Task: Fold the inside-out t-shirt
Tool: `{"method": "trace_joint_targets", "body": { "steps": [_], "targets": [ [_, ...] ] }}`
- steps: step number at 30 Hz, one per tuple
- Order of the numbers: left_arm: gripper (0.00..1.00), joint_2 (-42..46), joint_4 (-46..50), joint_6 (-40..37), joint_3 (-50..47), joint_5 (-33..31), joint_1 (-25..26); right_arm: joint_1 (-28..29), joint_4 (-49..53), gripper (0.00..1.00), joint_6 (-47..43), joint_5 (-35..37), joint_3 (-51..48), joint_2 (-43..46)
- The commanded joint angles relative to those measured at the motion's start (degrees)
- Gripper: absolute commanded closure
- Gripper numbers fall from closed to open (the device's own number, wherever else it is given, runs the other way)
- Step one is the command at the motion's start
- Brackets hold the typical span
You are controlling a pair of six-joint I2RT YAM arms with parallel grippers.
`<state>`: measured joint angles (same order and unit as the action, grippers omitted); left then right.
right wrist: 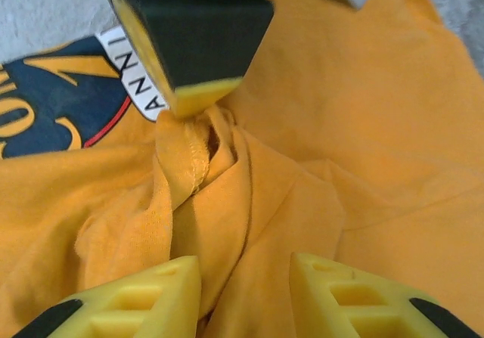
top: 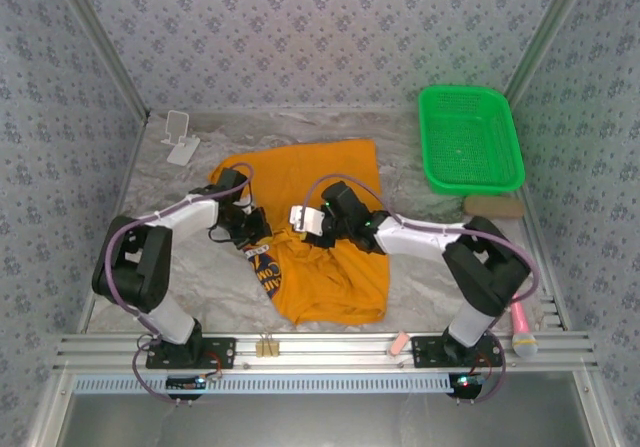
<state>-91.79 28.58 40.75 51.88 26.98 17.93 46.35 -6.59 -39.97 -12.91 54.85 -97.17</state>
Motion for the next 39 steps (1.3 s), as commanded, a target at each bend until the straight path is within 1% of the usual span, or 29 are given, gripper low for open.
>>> {"method": "trace_joint_targets", "body": {
  "steps": [1, 3, 4, 6, 7, 10, 12, 13, 16, 18, 20, 22, 24, 27, 28, 29, 30, 31, 33, 36, 37, 39],
  "targets": [
    [1.00, 4.2, 3.0, -1.6, 1.4, 1.4, -0.8, 0.7, 6.6, 0.64, -6.5, -0.4, 3.1, -3.9],
    [1.00, 5.0, 2.5, -1.7, 1.5, 4.7, -1.3, 1.4, 7.8, 0.64, -8.4, -0.6, 3.6, -5.4],
    [1.00, 5.2, 2.2, -1.5, 1.9, 7.1, -1.4, 2.0, 8.8, 0.65, -8.9, -1.3, 3.8, -5.8],
    [1.00, 5.7, 1.8, -0.8, 2.5, 9.6, -1.6, 3.4, 10.5, 0.67, -10.1, -2.9, 3.4, -5.5],
    [1.00, 5.9, 1.6, -0.6, 2.9, 10.4, -1.6, 3.9, 10.2, 0.70, -10.2, -2.7, 2.7, -5.1],
    [1.00, 5.8, 1.7, -0.7, 4.6, 12.7, -2.1, 5.0, 6.2, 0.84, -9.7, 0.0, -0.9, -3.0],
    [1.00, 5.4, 1.5, -0.2, 5.6, 14.2, -2.9, 5.4, -0.1, 0.96, -8.0, 3.4, -4.5, -0.1],
    [1.00, 5.3, 1.2, -0.1, 5.8, 14.7, -3.2, 5.6, -3.1, 1.00, -7.5, 5.6, -6.2, 1.2],
    [1.00, 4.8, 1.0, 0.0, 6.5, 15.8, -4.8, 6.9, -11.4, 1.00, -8.2, 13.5, -11.1, 6.4],
    [1.00, 4.6, 1.6, 0.0, 6.2, 15.6, -6.6, 9.1, -17.4, 1.00, -12.0, 20.1, -14.8, 9.6],
    [1.00, 4.3, 1.2, -0.2, 5.3, 14.8, -7.7, 11.8, -20.5, 1.00, -15.5, 25.9, -16.8, 11.9],
    [1.00, 3.0, 1.4, -1.5, 5.0, 14.5, -8.0, 13.7, -21.7, 1.00, -17.1, 27.6, -18.4, 14.2],
    [1.00, 1.5, 1.5, -2.4, 4.4, 14.5, -8.1, 14.9, -17.4, 1.00, -16.7, 24.0, -18.9, 16.5],
    [1.00, 1.1, -0.9, -2.4, 1.6, 14.2, -8.1, 16.2, -9.8, 1.00, -14.4, 18.4, -18.3, 17.8],
    [1.00, 0.9, -0.9, -2.7, 1.1, 14.5, -8.1, 15.9, -10.4, 1.00, -12.1, 18.6, -18.4, 18.0],
    [1.00, 0.6, -0.4, -3.4, 0.8, 15.4, -8.1, 14.6, -10.9, 0.97, -8.5, 17.7, -18.1, 18.1],
    [1.00, 0.4, 0.0, -3.8, 0.6, 16.9, -8.1, 12.9, -10.0, 0.87, -5.9, 15.2, -17.4, 18.2],
    [1.00, 0.6, 0.0, -4.1, 0.2, 18.1, -8.0, 11.4, -10.2, 0.82, -3.9, 13.5, -16.7, 18.0],
    [1.00, 1.9, 0.0, -4.2, -1.1, 19.5, -8.0, 8.7, -10.2, 0.80, -2.1, 10.6, -14.3, 15.9],
    [1.00, 3.5, 0.3, -4.1, -1.9, 21.3, -8.0, 6.2, -9.0, 0.78, -4.4, 6.7, -9.9, 10.4],
    [1.00, 3.9, 0.2, -3.8, -1.9, 22.2, -8.0, 5.6, -9.0, 0.76, -4.8, 5.3, -8.8, 8.6],
    [1.00, 5.1, -1.3, -1.7, -2.2, 24.6, -8.0, 4.4, -7.6, 0.74, -6.5, 3.3, -5.6, 4.8]
  ]
}}
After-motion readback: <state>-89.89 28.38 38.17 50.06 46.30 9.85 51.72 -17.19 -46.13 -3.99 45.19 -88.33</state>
